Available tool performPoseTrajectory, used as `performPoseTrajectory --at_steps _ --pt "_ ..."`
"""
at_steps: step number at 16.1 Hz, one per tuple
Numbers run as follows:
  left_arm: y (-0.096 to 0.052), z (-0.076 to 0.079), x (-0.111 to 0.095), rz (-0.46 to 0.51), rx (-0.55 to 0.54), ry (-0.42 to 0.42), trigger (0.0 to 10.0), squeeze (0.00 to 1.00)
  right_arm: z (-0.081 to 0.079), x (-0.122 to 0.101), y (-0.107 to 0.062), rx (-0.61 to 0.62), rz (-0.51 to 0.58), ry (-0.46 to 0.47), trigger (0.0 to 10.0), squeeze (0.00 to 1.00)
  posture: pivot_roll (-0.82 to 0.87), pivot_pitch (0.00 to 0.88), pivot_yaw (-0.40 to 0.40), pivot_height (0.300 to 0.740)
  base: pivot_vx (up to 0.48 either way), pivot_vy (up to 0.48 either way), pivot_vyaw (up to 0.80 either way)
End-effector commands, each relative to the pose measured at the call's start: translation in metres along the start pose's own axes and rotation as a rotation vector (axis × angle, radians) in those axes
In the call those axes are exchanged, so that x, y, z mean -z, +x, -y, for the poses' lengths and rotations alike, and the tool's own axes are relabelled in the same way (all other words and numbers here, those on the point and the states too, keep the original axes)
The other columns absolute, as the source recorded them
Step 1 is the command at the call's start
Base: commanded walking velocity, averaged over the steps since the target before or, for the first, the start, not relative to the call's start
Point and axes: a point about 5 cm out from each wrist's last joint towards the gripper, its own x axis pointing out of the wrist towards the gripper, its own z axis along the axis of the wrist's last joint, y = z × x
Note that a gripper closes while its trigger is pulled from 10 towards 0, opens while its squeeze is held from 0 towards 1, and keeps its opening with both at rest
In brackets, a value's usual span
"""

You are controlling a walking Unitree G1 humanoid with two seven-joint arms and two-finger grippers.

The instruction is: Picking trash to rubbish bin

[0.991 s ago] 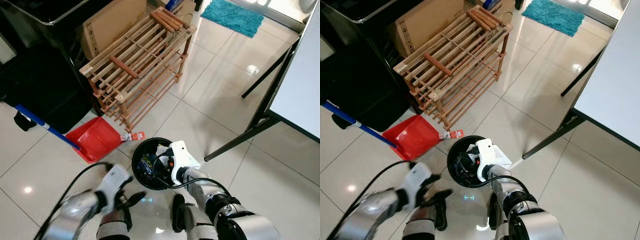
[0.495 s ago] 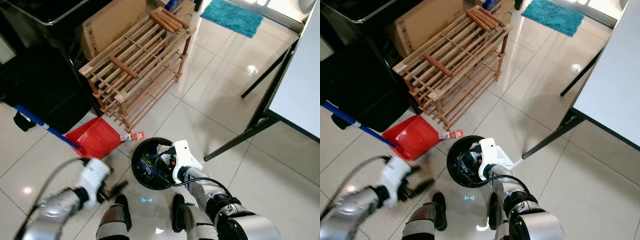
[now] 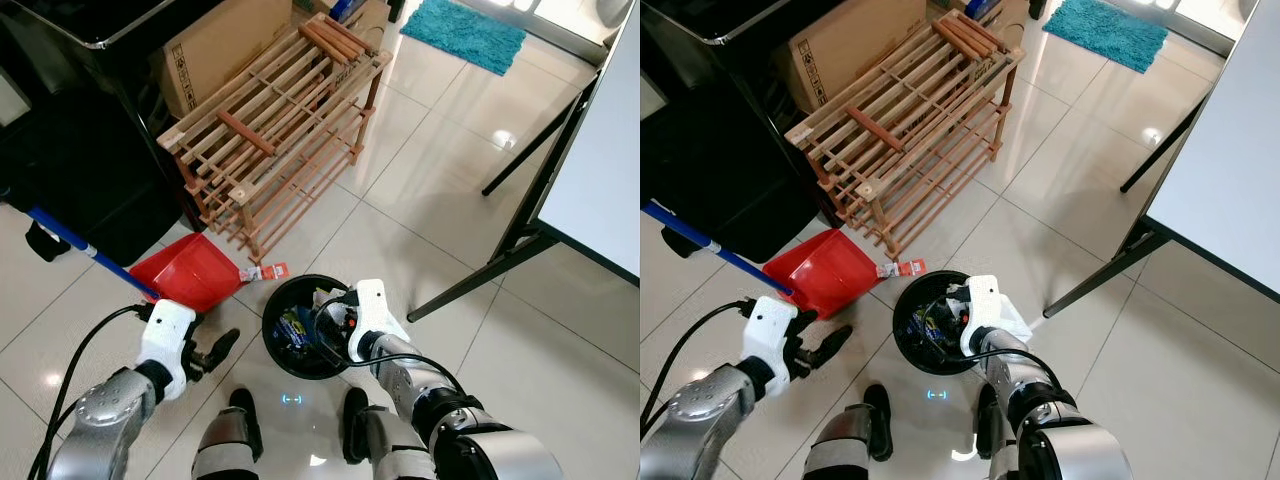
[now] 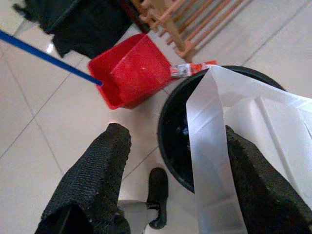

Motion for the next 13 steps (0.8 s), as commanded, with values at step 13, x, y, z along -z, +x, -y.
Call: performPoseTrajectory --at_steps 13 --pt "0.004 0.012 0.005 -0.003 0.012 -0.026 10.0 0.00 -0.087 0.043 -0.006 -0.726 -0.185 -0.160 10.0 0.00 0.12 0.370 -0.077 0.740 0.000 0.000 0.00"
